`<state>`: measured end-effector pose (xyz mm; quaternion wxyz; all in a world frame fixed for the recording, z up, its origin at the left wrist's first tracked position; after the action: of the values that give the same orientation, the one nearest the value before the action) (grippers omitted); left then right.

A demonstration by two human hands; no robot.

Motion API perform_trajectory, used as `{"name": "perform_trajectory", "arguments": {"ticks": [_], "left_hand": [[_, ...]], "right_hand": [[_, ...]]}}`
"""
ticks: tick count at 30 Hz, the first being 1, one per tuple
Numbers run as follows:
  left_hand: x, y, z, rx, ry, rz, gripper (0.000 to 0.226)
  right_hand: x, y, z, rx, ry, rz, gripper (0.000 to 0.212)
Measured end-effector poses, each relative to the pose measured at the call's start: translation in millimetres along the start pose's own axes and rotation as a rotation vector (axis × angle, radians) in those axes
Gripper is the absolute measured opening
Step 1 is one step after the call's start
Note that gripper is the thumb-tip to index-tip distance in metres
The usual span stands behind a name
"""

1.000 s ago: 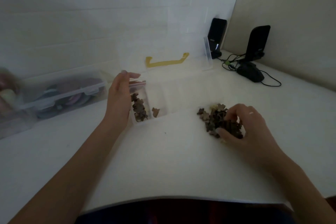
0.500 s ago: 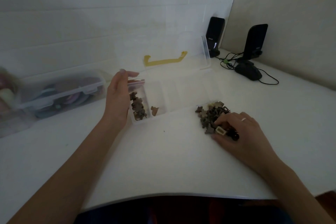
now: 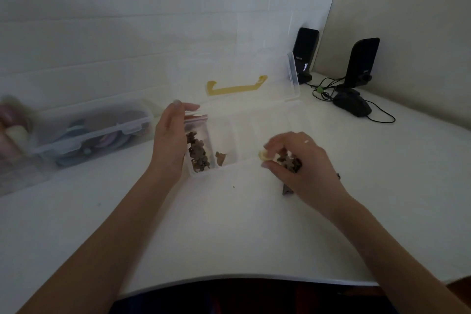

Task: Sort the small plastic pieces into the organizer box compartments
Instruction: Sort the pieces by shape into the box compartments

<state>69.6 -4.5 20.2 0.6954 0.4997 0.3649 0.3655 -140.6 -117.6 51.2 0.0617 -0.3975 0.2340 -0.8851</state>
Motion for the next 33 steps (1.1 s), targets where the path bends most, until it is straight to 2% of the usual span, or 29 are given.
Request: {"name": "perform_trajectory", "arguments": {"ticks": [5, 7, 11, 18, 22, 24, 27, 30, 33], "left_hand": [[-1.7, 3.4, -0.4, -0.023, -0.007, 0.009, 0.037], [-1.6, 2.3, 0.0, -0.032, -0.008, 0.023, 0.037], [-2.0, -0.1, 2.5, -0.031, -0.015, 0.032, 0.037], [-1.5, 4.8, 2.5, -0.085, -0.007, 0.069, 0.037], [15.5, 2.1, 4.7, -0.048, 0.102, 0.067, 0.038], [20.2, 2.6, 4.2, -0.042, 0.142, 0.063, 0.039], [24.2, 3.0, 3.4, -0.037, 0.176, 0.058, 0.04], [28.0, 3.5, 5.0, -0.043, 0.192, 0.059, 0.041], [28.0, 2.8, 5.6, -0.034, 0.19, 0.051, 0.041]], "right_hand": [[-17.2, -10.1, 32.1, 0.103, 0.119, -0.088, 0.016], [-25.1, -3.3, 32.3, 0.096, 0.115, -0.154, 0.012], [-21.3, 3.4, 24.4, 0.095, 0.104, -0.118, 0.01], [22.2, 31.2, 19.5, -0.075, 0.236, -0.178, 0.01], [44.7, 47.4, 11.7, -0.183, 0.349, -0.219, 0.013], [45.7, 65.1, 7.9, -0.309, 0.297, -0.361, 0.013], [27.1, 95.4, 1.7, -0.516, 0.071, -0.453, 0.027], [5.8, 111.9, -4.8, -0.627, -0.084, -0.309, 0.034], [-1.9, 115.8, -7.5, -0.685, -0.11, -0.081, 0.028]]}}
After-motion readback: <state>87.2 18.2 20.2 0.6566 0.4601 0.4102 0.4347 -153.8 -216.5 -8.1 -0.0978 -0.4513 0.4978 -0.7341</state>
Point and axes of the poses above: each hand's wrist, its own z-axis towards the middle knuckle, its own x-axis out of the back of the hand, y = z × x, the point moved 10 cm from there along z, towards the middle knuckle, and after that the axes turned 3 degrees about -z, right-handed, at the moved point
